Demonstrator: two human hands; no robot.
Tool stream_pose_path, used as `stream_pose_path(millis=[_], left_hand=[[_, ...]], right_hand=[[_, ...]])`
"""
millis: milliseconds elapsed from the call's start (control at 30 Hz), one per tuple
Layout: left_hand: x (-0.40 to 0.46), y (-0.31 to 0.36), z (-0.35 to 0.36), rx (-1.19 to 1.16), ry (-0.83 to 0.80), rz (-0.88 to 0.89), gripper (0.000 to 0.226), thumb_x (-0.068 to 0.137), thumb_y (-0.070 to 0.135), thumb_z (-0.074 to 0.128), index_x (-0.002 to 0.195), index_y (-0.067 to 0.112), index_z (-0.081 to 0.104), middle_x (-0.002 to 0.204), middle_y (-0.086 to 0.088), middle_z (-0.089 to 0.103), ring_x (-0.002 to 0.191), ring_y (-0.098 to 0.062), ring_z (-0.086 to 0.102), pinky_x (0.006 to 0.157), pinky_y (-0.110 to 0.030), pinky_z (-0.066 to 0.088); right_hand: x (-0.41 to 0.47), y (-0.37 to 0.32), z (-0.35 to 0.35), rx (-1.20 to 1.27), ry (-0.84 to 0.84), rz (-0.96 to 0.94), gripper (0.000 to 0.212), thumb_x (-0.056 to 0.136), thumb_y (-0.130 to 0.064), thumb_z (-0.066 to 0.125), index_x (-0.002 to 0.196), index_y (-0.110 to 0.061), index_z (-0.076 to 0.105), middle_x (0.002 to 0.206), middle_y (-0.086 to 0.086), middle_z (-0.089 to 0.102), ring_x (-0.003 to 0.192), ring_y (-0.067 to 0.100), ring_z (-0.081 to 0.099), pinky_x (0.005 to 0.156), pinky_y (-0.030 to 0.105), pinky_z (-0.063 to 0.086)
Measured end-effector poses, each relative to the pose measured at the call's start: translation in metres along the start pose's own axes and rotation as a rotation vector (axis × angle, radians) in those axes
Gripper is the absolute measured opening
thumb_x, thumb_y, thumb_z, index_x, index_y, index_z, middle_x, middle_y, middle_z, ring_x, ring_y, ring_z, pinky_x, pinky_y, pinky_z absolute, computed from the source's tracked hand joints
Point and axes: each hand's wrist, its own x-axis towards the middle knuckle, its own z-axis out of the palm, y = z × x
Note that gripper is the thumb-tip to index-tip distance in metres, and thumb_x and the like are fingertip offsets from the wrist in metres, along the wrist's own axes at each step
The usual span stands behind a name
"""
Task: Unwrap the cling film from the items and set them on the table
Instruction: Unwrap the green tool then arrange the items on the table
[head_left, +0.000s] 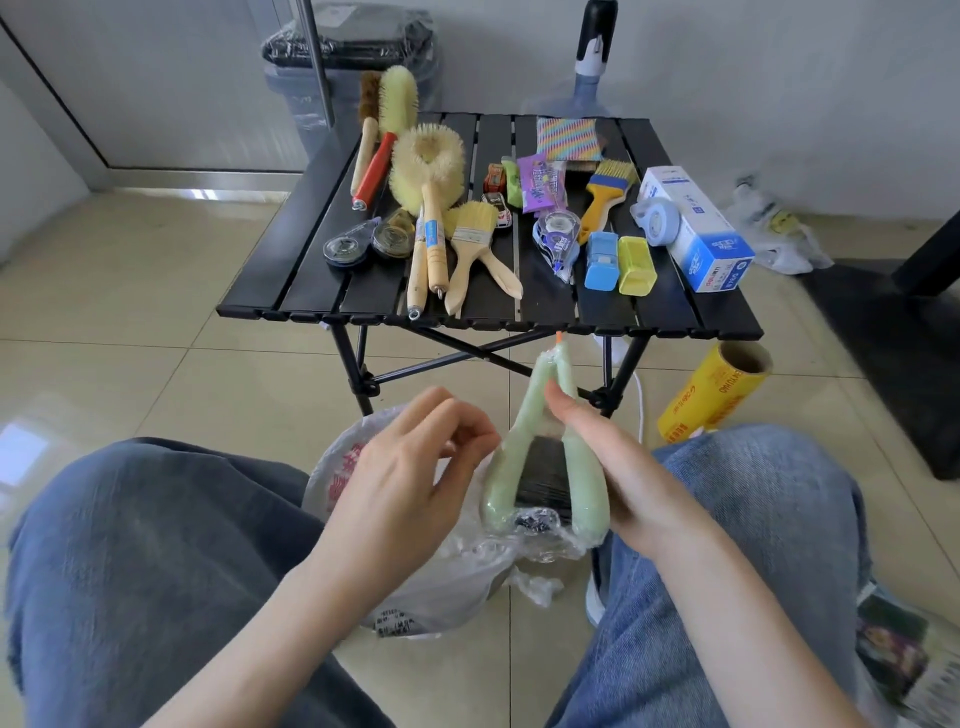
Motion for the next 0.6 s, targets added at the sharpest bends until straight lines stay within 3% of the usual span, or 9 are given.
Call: stream_pose_path(millis=[100, 200, 300, 367, 500, 600], left_hand=[[0.002, 0.001, 0.004, -0.024, 0.032, -0.034, 0.011, 0.095, 0.021, 0.052, 0.087, 0.014, 0.055, 0.084, 0.013, 0.054, 0.076, -0.003, 0.058, 0.069, -0.010, 0.050], [0.004, 0.001, 0.008, -0.236, 0.070, -0.329, 0.012, 0.097, 0.011, 0.050, 0.085, 0.012, 0.053, 0.075, 0.010, 0.063, 0.071, -0.005, 0.064, 0.063, -0.019, 0.055], [0.009, 0.001, 0.011, -0.585, 0.075, -0.653, 0.014, 0.099, 0.008, 0.045, 0.088, 0.006, 0.053, 0.072, 0.003, 0.063, 0.065, -0.003, 0.062, 0.058, -0.017, 0.052], [0.013, 0.001, 0.010, -0.724, 0.061, -0.768, 0.011, 0.099, 0.007, 0.045, 0.094, 0.004, 0.055, 0.072, 0.000, 0.060, 0.062, -0.004, 0.060, 0.057, -0.016, 0.051], [0.019, -0.003, 0.006, -0.784, -0.031, -0.738, 0.017, 0.100, 0.008, 0.042, 0.108, 0.011, 0.057, 0.071, -0.001, 0.058, 0.068, -0.010, 0.057, 0.062, -0.019, 0.052], [0.022, -0.003, 0.006, -0.705, -0.130, -0.646, 0.018, 0.097, 0.025, 0.050, 0.107, 0.015, 0.061, 0.072, -0.001, 0.056, 0.071, -0.010, 0.057, 0.066, -0.021, 0.051]], right_hand=[[0.005, 0.006, 0.000, -0.006, 0.050, 0.018, 0.061, 0.069, -0.057, 0.067, 0.117, -0.020, 0.061, 0.113, 0.009, 0.069, 0.107, 0.027, 0.065, 0.103, 0.049, 0.044], [0.007, 0.010, 0.000, -0.038, 0.079, -0.029, 0.059, 0.065, -0.059, 0.074, 0.114, -0.031, 0.062, 0.118, 0.001, 0.067, 0.115, 0.025, 0.060, 0.106, 0.051, 0.040], [0.005, 0.011, 0.001, -0.053, 0.077, -0.130, 0.055, 0.063, -0.061, 0.070, 0.112, -0.037, 0.061, 0.116, -0.009, 0.068, 0.118, 0.012, 0.058, 0.110, 0.046, 0.035], [0.003, 0.011, 0.002, -0.042, 0.072, -0.172, 0.054, 0.063, -0.057, 0.066, 0.113, -0.037, 0.061, 0.116, -0.011, 0.068, 0.117, 0.009, 0.059, 0.111, 0.044, 0.035], [0.005, 0.008, 0.001, -0.009, 0.093, -0.198, 0.035, 0.077, -0.047, 0.065, 0.110, -0.036, 0.063, 0.117, -0.007, 0.068, 0.116, 0.011, 0.059, 0.110, 0.043, 0.037], [0.008, 0.005, 0.002, -0.047, 0.106, -0.203, 0.018, 0.091, -0.037, 0.058, 0.109, -0.035, 0.061, 0.114, -0.004, 0.068, 0.111, 0.008, 0.060, 0.108, 0.040, 0.039]])
